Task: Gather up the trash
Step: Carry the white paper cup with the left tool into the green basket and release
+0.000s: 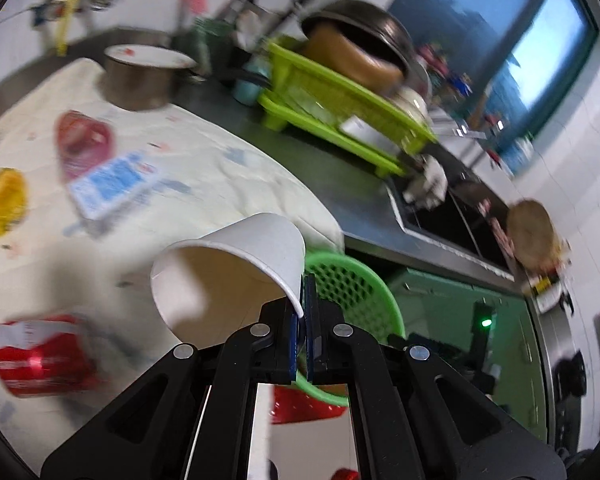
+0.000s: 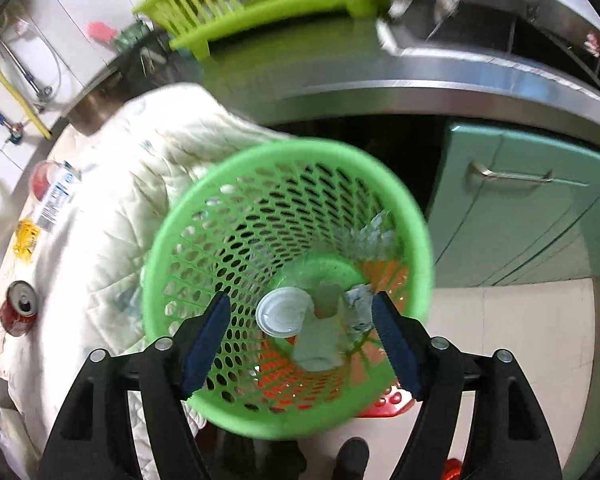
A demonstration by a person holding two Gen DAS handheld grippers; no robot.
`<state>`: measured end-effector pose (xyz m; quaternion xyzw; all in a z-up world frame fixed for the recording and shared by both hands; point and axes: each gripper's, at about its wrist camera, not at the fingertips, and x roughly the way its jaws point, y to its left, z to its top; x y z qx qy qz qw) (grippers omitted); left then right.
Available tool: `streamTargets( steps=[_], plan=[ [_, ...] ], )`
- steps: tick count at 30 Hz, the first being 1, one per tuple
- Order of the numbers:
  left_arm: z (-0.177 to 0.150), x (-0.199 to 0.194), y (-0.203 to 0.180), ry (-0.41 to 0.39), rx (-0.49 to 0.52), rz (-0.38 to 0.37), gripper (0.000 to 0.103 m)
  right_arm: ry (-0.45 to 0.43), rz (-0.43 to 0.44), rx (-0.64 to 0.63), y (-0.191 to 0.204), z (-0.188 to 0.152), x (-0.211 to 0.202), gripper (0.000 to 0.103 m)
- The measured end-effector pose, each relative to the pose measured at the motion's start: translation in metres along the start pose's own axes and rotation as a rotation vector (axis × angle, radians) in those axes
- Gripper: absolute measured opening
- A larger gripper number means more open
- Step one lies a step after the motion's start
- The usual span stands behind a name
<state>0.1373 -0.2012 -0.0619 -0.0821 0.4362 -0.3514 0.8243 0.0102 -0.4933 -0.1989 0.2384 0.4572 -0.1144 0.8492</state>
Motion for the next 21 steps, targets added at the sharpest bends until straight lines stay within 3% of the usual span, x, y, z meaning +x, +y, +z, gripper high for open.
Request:
streamTargets(
  steps=[9, 16, 21],
  plan=[
    [-0.024, 0.073, -0.043, 0.160, 0.037, -0.075, 0.002, -0.103, -0.014, 0.001, -0.009, -0.024, -0.063, 0.073],
    [-0.035, 0.107, -0.061, 0.225, 0.043, -0.112, 0.002, -0.141, -0.022, -0.025, -0.007, -0.035, -0.088, 0.073],
    [-0.042, 0.118, -0.063, 0.251, 0.028, -0.110, 0.021, -0.148, -0.022, -0.033, -0.007, -0.040, -0.095, 0.073]
  ],
)
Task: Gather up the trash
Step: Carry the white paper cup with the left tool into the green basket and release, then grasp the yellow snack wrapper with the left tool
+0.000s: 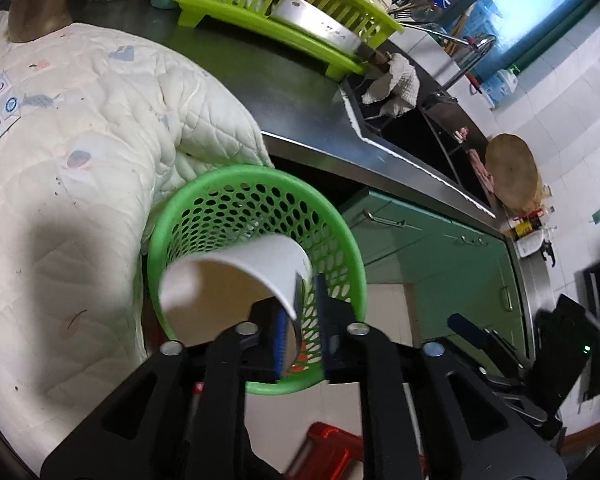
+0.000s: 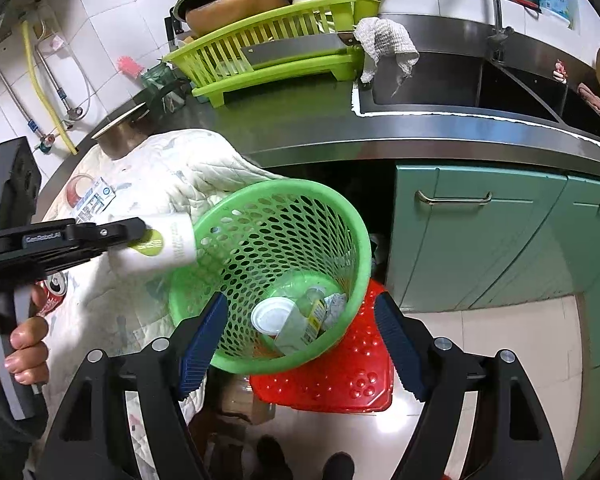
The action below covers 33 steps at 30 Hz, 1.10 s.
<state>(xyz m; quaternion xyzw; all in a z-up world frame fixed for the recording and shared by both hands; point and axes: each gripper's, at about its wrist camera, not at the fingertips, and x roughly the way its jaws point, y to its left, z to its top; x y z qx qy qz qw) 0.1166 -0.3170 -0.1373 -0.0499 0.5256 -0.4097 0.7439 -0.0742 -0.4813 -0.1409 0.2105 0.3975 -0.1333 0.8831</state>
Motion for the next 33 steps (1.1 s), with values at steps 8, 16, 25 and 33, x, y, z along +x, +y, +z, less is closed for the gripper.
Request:
streamTargets(
  steps=[8, 16, 25, 33],
  plan=[
    [-0.003, -0.009, 0.005, -0.015, -0.007, -0.003, 0.038, -0.012, 0.022, -0.010, 0.007, 0.002, -0.002, 0.073],
    [-0.007, -0.043, 0.019, -0.066, -0.025, 0.018, 0.038, -0.021, 0.054, -0.059, 0.027, 0.010, -0.005, 0.074],
    [-0.013, -0.110, 0.053, -0.176, -0.065, 0.115, 0.038, -0.014, 0.122, -0.140, 0.067, 0.025, 0.006, 0.074],
    [-0.019, -0.177, 0.116, -0.278, -0.159, 0.251, 0.038, 0.007, 0.193, -0.221, 0.118, 0.033, 0.022, 0.074]
  ],
)
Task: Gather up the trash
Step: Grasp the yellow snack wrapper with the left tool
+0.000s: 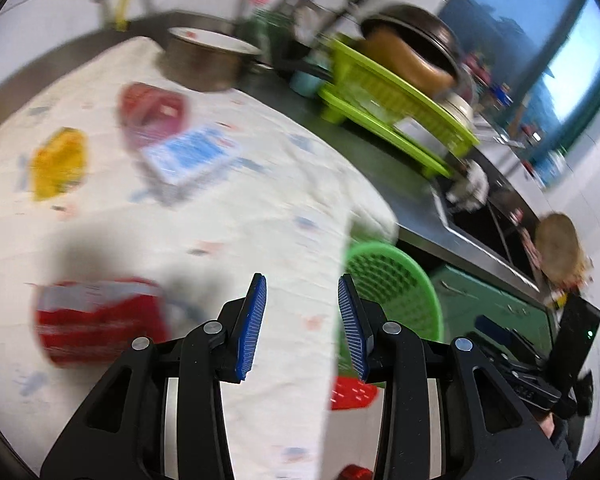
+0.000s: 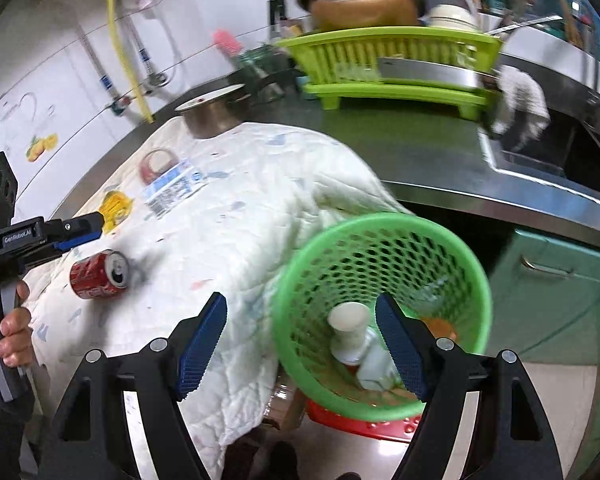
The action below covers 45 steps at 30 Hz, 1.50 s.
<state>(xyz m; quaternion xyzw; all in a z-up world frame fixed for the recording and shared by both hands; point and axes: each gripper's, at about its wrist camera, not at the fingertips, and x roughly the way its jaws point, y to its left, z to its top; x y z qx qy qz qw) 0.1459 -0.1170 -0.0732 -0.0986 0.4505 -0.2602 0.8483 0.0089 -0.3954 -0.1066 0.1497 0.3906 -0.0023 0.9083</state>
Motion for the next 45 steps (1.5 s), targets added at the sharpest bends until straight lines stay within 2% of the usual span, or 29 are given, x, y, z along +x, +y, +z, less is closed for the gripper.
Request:
streamTargets(
  steps=[10, 14, 16, 21, 26, 36, 45],
  plan=[
    [0.037, -0.042, 0.119, -0.115, -0.143, 0.203, 0.038, 0.042, 0.074, -0.105, 0.054, 0.026, 0.036, 0.074],
    [0.053, -0.040, 0.157, -0.120, -0.171, 0.261, 0.038, 0.055, 0.112, -0.157, 0.081, 0.043, 0.052, 0.074],
    [0.060, -0.037, 0.172, -0.114, -0.172, 0.280, 0.042, 0.056, 0.135, -0.183, 0.096, 0.054, 0.061, 0.074],
    [0.076, -0.023, 0.190, -0.091, -0.141, 0.276, 0.049, 0.063, 0.182, -0.232, 0.128, 0.075, 0.082, 0.074],
    [0.090, -0.003, 0.199, -0.071, -0.110, 0.274, 0.049, 0.067, 0.216, -0.264, 0.161, 0.096, 0.101, 0.074],
    [0.113, 0.040, 0.207, -0.020, -0.032, 0.244, 0.049, 0.085, 0.242, -0.288, 0.198, 0.122, 0.136, 0.074],
    [0.116, 0.045, 0.226, -0.036, -0.098, 0.207, 0.045, 0.103, 0.288, -0.277, 0.223, 0.143, 0.168, 0.074]
  ],
)
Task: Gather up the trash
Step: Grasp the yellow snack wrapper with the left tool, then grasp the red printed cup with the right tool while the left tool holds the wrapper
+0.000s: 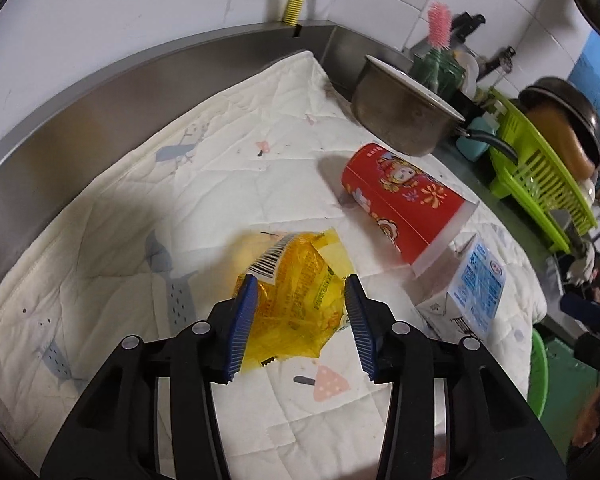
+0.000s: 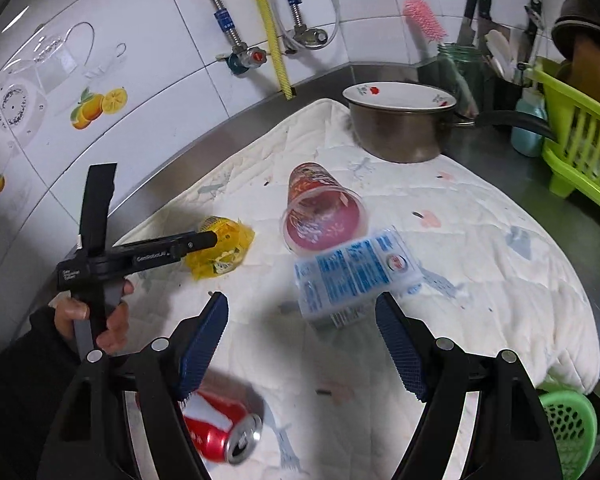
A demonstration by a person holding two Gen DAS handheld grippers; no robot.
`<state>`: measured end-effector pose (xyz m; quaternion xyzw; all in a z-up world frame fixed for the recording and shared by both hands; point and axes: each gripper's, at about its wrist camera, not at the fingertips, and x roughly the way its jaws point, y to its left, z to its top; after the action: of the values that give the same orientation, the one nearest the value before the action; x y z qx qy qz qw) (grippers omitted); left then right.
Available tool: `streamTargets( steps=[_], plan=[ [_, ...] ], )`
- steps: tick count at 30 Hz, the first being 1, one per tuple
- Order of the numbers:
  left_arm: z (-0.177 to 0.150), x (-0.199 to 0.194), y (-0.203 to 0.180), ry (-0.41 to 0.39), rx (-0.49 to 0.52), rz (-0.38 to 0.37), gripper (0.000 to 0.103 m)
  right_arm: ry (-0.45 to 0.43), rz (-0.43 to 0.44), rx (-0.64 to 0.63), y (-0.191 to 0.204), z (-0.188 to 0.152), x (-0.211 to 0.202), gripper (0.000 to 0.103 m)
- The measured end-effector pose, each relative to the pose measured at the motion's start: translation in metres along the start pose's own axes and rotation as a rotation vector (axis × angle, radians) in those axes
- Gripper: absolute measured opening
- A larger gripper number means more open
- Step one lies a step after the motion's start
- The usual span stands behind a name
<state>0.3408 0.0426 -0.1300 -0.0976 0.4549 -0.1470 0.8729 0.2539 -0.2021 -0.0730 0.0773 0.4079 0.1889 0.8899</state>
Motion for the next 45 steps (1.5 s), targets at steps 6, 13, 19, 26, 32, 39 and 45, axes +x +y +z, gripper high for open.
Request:
streamTargets(
  steps=[6, 13, 19, 26, 32, 39, 45],
  plan=[
    [0.002, -0.006, 0.011, -0.012, -0.034, -0.036, 0.049, 0.016, 0.030, 0.006, 0.005, 0.009, 0.021, 0.074],
    [0.005, -0.008, 0.012, -0.022, -0.011, -0.049, 0.050, 0.031, 0.031, -0.007, 0.008, 0.012, 0.034, 0.073],
    [0.004, -0.005, 0.003, -0.010, 0.038, -0.085, 0.052, 0.034, 0.042, 0.019, 0.004, 0.018, 0.044, 0.069],
    [0.004, 0.000, 0.001, -0.008, 0.036, -0.103, 0.044, 0.036, 0.055, 0.041, 0.005, 0.025, 0.055, 0.067],
    [0.002, 0.005, 0.009, 0.002, 0.001, -0.115, 0.043, 0.046, 0.072, 0.063, 0.005, 0.033, 0.067, 0.065],
    [0.006, 0.008, 0.010, 0.011, 0.020, -0.109, 0.054, 0.057, 0.090, 0.081, 0.005, 0.036, 0.077, 0.064],
    [0.004, 0.013, 0.007, 0.030, 0.052, -0.134, 0.054, 0.056, 0.095, 0.103, 0.004, 0.043, 0.087, 0.063]
  ],
)
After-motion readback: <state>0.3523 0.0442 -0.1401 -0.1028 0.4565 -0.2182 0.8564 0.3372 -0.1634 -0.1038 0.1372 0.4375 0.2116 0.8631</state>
